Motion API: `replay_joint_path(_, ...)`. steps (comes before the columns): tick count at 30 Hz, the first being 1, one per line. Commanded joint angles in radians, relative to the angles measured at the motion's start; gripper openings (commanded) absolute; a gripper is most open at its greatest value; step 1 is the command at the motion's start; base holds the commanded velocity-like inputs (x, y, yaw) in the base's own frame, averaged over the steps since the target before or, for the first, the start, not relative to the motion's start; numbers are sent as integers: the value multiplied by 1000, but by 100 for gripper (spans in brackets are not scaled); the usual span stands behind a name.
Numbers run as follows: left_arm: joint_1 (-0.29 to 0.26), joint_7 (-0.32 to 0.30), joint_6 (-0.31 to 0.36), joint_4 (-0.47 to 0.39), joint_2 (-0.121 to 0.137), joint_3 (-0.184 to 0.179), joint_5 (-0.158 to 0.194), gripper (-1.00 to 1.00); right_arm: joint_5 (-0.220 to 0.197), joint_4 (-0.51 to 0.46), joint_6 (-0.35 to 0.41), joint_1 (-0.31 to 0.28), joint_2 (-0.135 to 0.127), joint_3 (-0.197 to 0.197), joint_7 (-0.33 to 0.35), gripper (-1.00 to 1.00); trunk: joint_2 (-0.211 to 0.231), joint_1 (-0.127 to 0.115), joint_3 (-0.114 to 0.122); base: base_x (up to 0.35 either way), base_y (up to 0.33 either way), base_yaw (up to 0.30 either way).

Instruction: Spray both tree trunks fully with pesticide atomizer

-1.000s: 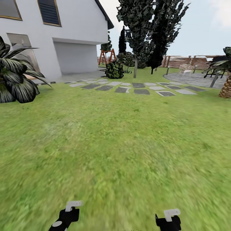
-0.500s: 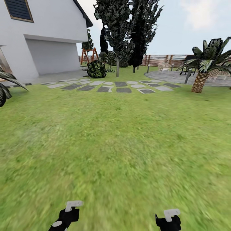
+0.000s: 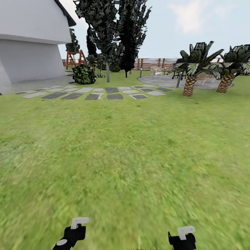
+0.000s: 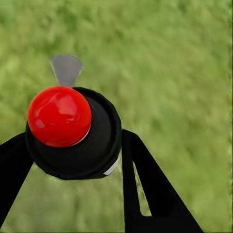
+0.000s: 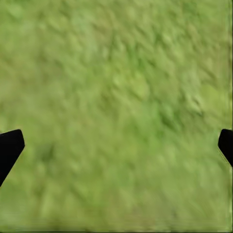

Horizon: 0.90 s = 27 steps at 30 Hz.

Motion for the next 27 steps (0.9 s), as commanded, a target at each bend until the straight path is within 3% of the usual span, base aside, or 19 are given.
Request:
replay_joint_path(1, 0, 0, 0, 0, 0, 0, 0, -100, 0, 0, 0, 0, 0, 0, 0, 100, 0, 0, 0, 0, -273, -297)
replay_joint_path(27, 0, 0, 1, 1, 0, 0, 0, -100, 0, 0, 0, 0, 0, 0, 0, 100, 0, 0, -13, 0, -273, -297)
